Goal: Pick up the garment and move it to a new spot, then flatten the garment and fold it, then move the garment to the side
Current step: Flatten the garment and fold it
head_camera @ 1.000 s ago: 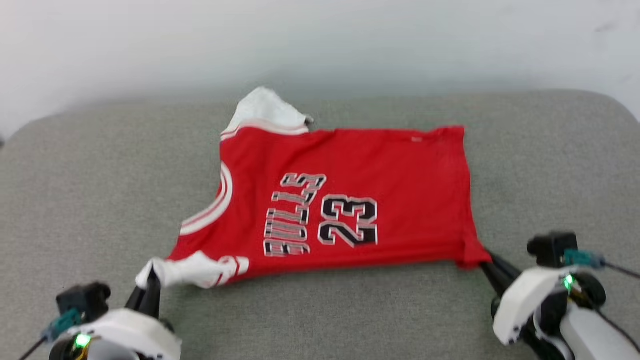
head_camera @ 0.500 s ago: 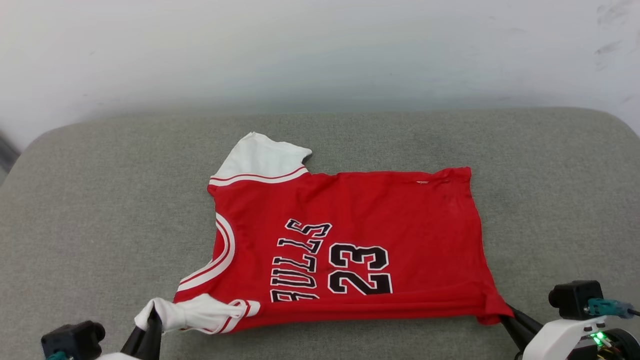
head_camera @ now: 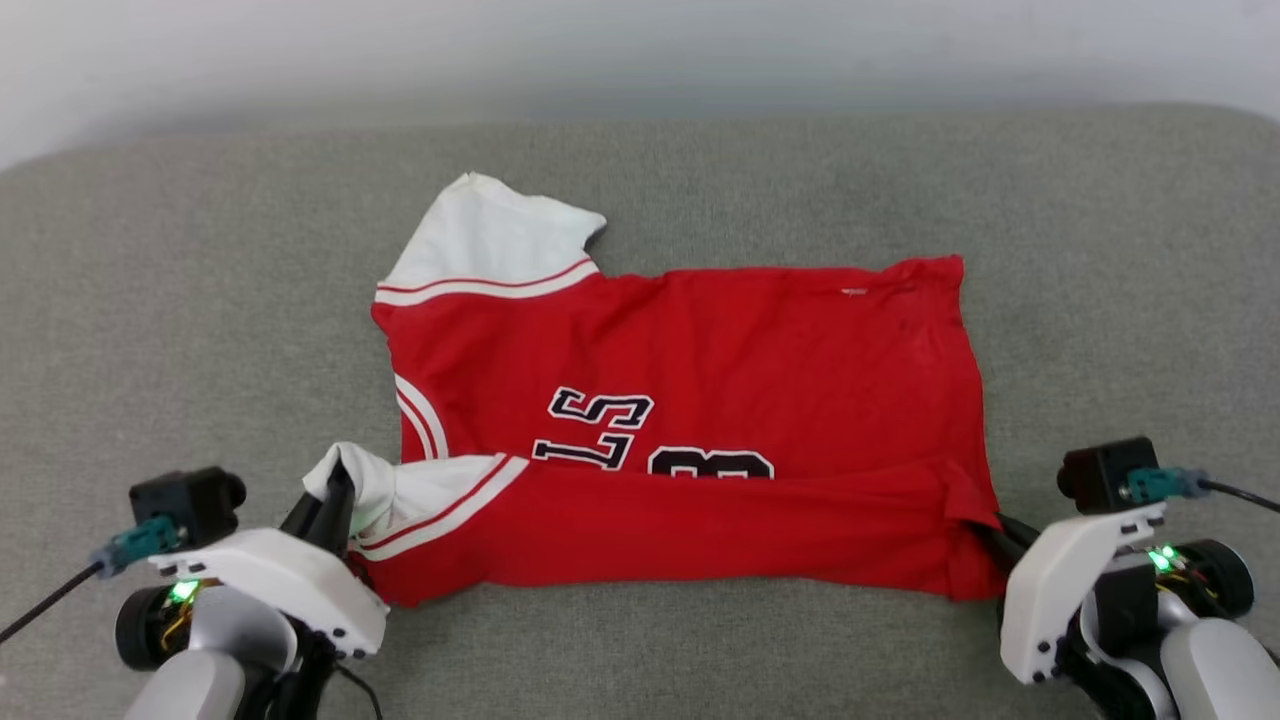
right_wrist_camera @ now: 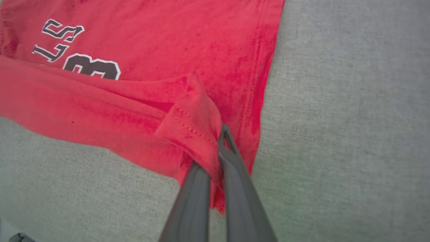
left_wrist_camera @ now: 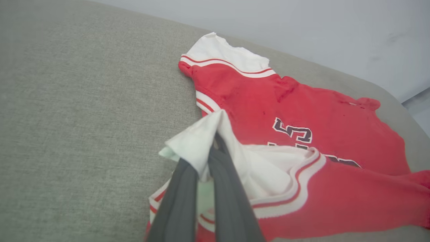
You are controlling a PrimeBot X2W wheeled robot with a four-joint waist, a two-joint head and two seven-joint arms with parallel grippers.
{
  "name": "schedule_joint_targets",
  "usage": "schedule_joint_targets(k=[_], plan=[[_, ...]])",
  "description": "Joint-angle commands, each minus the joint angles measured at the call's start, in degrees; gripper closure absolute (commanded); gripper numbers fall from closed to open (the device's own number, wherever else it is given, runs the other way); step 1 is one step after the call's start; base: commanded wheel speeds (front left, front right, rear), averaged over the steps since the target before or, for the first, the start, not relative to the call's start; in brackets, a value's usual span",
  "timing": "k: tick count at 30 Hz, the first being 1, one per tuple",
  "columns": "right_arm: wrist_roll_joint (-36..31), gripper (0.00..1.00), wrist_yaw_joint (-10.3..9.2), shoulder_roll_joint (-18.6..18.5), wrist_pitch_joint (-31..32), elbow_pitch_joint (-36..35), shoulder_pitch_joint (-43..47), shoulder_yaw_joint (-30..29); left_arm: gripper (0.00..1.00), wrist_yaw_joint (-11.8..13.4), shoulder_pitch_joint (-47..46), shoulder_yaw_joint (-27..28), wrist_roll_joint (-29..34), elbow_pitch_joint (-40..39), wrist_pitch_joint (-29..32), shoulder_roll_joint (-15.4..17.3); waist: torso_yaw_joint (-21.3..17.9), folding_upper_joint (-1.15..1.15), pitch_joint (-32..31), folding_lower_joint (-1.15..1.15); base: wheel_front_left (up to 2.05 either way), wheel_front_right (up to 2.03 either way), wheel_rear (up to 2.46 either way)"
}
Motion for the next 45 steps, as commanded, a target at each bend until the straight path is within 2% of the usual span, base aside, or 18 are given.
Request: schedule_joint_targets(k=[1, 3, 4, 6, 7, 8, 9, 13, 17, 21, 25, 30, 31, 32, 33, 36, 39, 45], plan=[[0.1, 1.0, -0.11, 0.3, -0.5, 2.2, -2.3, 0.5, 1.0, -1.2, -2.5, -0.5, -0.2, 3.0, 0.1, -0.7, -0.3, 0.0, 2.7, -0.01, 0.0, 0.0, 0.0], [-0.1, 1.0, -0.11, 0.3, -1.2, 4.9, -4.2, 1.4, 1.0, -2.4, -4.7, -1.5, -0.2, 6.1, 0.6, -1.3, -0.2, 0.0, 3.6, -0.01, 0.0, 0.0, 0.0], [0.1, 0.89, -0.11, 0.4, -1.7, 6.1, -4.9, 1.7, 1.0, -3.0, -5.7, -1.9, -0.3, 7.7, 0.8, -1.6, -0.2, 0.0, 4.0, -0.01, 0.0, 0.0, 0.0], [0.2, 0.53, -0.12, 0.4, -2.6, 8.8, -6.4, 2.4, 0.96, -4.4, -7.1, -3.1, -0.8, 10.7, 2.0, -2.3, -0.2, 0.0, 4.4, -0.01, 0.0, 0.0, 0.0], [0.5, 0.09, -0.12, 0.5, -3.1, 10.0, -6.7, 2.8, 0.72, -5.0, -7.8, -3.4, -0.9, 11.9, 2.1, -2.6, -0.2, 0.0, 4.5, -0.01, 0.0, 0.0, 0.0], [0.4, 0.0, -0.11, 0.4, -4.0, 11.0, -7.2, 3.3, 0.45, -5.4, -8.6, -3.5, -0.9, 13.0, 1.9, -2.7, -0.1, 0.0, 4.7, -0.01, 0.0, 0.0, 0.0], [0.6, 0.0, -0.11, 0.4, -4.7, 11.8, -7.4, 3.6, 0.0, -5.8, -9.1, -3.6, -1.1, 14.0, 1.8, -3.1, -0.1, 0.0, 4.7, -0.01, 0.0, 0.0, 0.0], [1.5, 0.0, -0.11, 0.3, -10.1, 12.8, -7.5, 4.1, 0.0, -6.7, -10.2, -3.2, -1.6, 16.8, 0.1, -4.0, 0.2, 0.0, 3.9, -0.01, 0.0, 0.0, 0.0], [1.3, 0.0, -0.09, 0.2, -17.4, 10.8, -6.0, 3.4, 0.0, -6.7, -9.3, -2.4, -2.3, 17.0, 0.2, -3.0, 0.1, 0.0, 1.9, -0.01, 0.0, 0.0, 0.0], [-0.8, 0.0, -0.09, 0.3, -23.5, 7.5, -4.5, 1.0, 0.0, -6.2, -7.9, -1.7, -2.9, 14.5, 2.7, -0.2, -0.2, 0.0, -0.6, -0.01, 0.0, 0.0, 0.0], [-2.7, 0.0, -0.09, 1.8, -27.2, 2.8, -2.6, -1.8, 0.0, -4.6, -6.2, -1.4, -3.0, 9.0, 7.2, 3.5, -0.7, 0.0, -2.6, -0.01, 0.0, 0.0, 0.0], [-4.9, 0.0, -0.09, 4.1, -27.4, -2.8, 0.1, -4.2, 0.0, -2.8, -4.5, -1.6, -3.6, 0.9, 16.1, 9.6, -1.5, 0.0, -3.1, -0.01, 0.0, 0.0, 0.0], [-6.0, 0.0, -0.09, 5.5, -26.9, -6.0, 1.2, -4.8, 0.0, -1.8, -3.1, -1.8, -5.1, -3.0, 22.6, 13.2, -2.5, 0.0, -2.2, -0.01, 0.0, 0.0, 0.0], [-6.2, 0.0, -0.09, 6.0, -26.9, -6.9, 1.4, -4.8, 0.0, -1.4, -2.4, -1.9, -5.7, -3.9, 24.6, 14.3, -2.9, 0.0, -1.7, -0.01, 0.0, 0.0, 0.0], [-6.2, 0.0, -0.09, 6.0, -26.9, -6.9, 1.4, -4.8, 0.0, -1.4, -2.4, -1.9, -5.7, -3.9, 24.6, 14.3, -2.9, 0.0, -1.7, -0.01, 0.0, 0.0, 0.0], [-6.8, 0.0, -0.09, 7.1, -26.8, -8.8, 1.5, -4.9, 0.0, 0.4, -0.2, -2.1, -7.4, -6.0, 29.6, 16.5, -4.2, 0.0, 0.5, -0.01, 0.0, 0.0, 0.0], [-7.1, 0.0, -0.09, 7.9, -26.7, -9.7, 1.5, -5.1, 0.0, 1.7, 2.0, -2.1, -9.2, -6.0, 32.5, 17.0, -5.0, 0.0, 2.7, -0.01, 0.0, 0.0, 0.0], [-6.8, 0.0, -0.09, 8.8, -26.6, -9.1, 0.3, -5.4, 0.0, 1.8, 2.2, -2.6, -12.3, -2.1, 34.1, 14.6, -5.6, 0.0, 5.9, -0.01, 0.0, 0.0, 0.0]])
